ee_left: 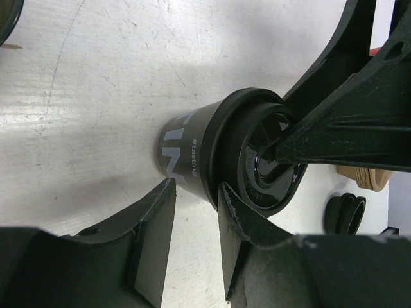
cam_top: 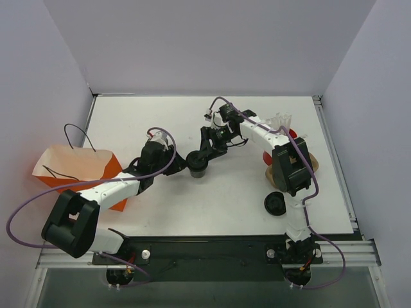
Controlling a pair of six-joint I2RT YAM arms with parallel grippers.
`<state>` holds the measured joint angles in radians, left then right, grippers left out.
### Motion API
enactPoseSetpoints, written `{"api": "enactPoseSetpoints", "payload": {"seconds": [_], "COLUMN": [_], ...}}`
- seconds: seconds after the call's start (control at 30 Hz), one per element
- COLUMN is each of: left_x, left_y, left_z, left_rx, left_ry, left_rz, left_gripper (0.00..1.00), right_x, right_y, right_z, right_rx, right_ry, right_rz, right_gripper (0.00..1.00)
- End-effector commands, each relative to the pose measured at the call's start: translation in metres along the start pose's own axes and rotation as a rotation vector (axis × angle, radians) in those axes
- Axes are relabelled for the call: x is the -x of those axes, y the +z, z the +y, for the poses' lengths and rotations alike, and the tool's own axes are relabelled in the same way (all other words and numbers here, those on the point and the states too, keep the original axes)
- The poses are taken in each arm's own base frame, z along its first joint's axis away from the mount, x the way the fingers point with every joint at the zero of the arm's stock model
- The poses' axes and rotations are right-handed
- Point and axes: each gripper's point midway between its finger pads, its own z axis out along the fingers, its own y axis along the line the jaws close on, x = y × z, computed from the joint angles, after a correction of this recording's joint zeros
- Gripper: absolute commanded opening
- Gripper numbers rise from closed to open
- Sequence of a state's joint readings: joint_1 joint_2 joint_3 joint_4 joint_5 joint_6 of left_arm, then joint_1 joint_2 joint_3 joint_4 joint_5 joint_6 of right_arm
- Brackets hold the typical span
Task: Pack the takeout coffee
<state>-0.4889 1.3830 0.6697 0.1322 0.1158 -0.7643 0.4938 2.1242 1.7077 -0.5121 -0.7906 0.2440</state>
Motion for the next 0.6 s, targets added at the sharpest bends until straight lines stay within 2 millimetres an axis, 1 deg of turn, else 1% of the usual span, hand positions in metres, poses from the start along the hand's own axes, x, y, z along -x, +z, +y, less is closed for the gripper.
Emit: {"api": "enactPoseSetpoints", "payload": {"seconds": [0.0, 0.07, 0.1, 0.17, 0.27, 0.33, 0.37, 0.4, 0.5, 0.57], "left_x": [-0.062, -0.065, -0.066, -0.067, -0.069, -0.069, -0.065, -0.065, -0.062, -0.059], "left_y": [-0.009, -0.009, -0.009, -0.010, -0.010, -0.011, -0.008, -0.008, -0.008, -0.011], "left_z": [0.035, 0.036, 0.035, 0.033, 0.032, 0.031, 0.025, 0.023, 0.016, 0.009], "left_rx": [0.117, 0.122, 0.121, 0.117, 0.121, 0.119, 0.094, 0.087, 0.064, 0.040], "left_ry": [-0.002, -0.004, -0.007, -0.005, -0.003, -0.007, -0.006, -0.007, -0.006, 0.006], "left_rz": [0.193, 0.198, 0.200, 0.198, 0.196, 0.194, 0.177, 0.176, 0.172, 0.178], "left_gripper": [0.42, 0.42, 0.42, 0.41, 0.41, 0.41, 0.41, 0.41, 0.41, 0.42], "right_x": [-0.004, -0.005, -0.003, -0.005, -0.004, -0.005, -0.005, -0.004, -0.007, -0.009], "right_y": [0.007, 0.007, 0.007, 0.007, 0.006, 0.005, 0.005, 0.005, 0.007, 0.009], "right_z": [-0.019, -0.019, -0.018, -0.018, -0.012, -0.010, -0.010, -0.009, -0.009, -0.010], "right_rx": [-0.118, -0.120, -0.118, -0.116, -0.093, -0.085, -0.081, -0.077, -0.065, -0.055], "right_ry": [0.022, 0.035, 0.040, 0.051, 0.049, 0.047, 0.042, 0.037, 0.027, 0.008], "right_rz": [-0.018, -0.021, -0.034, -0.038, -0.058, -0.063, -0.065, -0.066, -0.054, -0.043], "right_gripper": [0.52, 0.52, 0.52, 0.52, 0.48, 0.42, 0.41, 0.37, 0.30, 0.29]}}
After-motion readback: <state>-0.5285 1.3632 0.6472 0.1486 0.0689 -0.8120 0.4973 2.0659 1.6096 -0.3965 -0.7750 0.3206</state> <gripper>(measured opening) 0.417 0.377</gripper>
